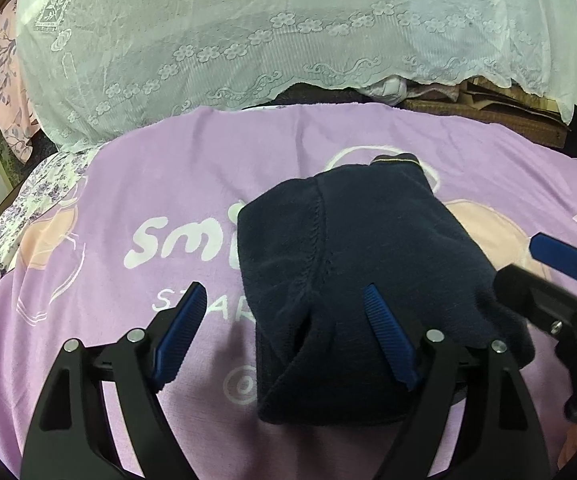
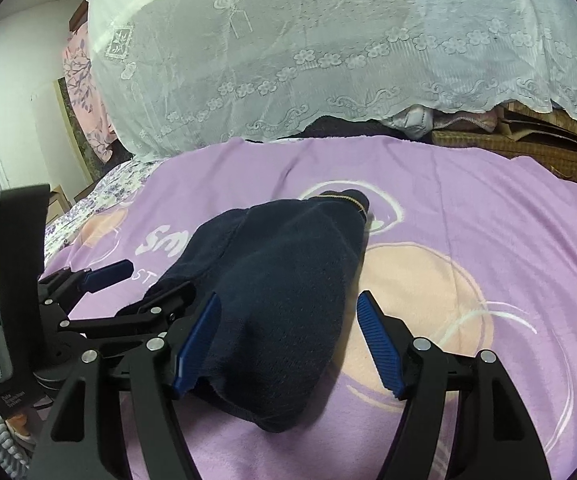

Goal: Fold small clothes

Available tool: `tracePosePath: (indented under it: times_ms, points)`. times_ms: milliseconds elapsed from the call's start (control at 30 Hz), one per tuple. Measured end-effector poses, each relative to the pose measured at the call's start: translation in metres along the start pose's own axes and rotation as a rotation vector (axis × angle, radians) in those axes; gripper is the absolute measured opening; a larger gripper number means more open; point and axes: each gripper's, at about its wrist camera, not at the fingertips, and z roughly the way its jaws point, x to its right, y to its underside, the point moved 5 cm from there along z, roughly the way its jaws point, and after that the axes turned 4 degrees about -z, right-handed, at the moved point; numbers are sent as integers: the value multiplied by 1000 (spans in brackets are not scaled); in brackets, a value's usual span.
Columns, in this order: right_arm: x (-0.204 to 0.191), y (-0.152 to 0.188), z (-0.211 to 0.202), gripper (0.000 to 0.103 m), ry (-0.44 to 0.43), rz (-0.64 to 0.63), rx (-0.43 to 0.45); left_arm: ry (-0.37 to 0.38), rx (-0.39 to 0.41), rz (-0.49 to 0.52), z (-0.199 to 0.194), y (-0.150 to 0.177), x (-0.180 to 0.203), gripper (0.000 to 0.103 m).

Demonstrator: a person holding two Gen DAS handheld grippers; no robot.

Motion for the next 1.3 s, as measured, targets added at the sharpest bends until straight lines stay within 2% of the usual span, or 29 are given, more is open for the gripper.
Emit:
tracePosePath:
  times_ms: [233,633,1300]
  points:
    - [3,10,16,71,5,11,-61,-9,-54,10,13,6,1,81]
    - [4,6,10,71,-3,25,-40,12,-37,-9,7,4,-1,82]
    - [9,6,11,75,-8,47,-44,88,-94,-68,12,6,-6,83]
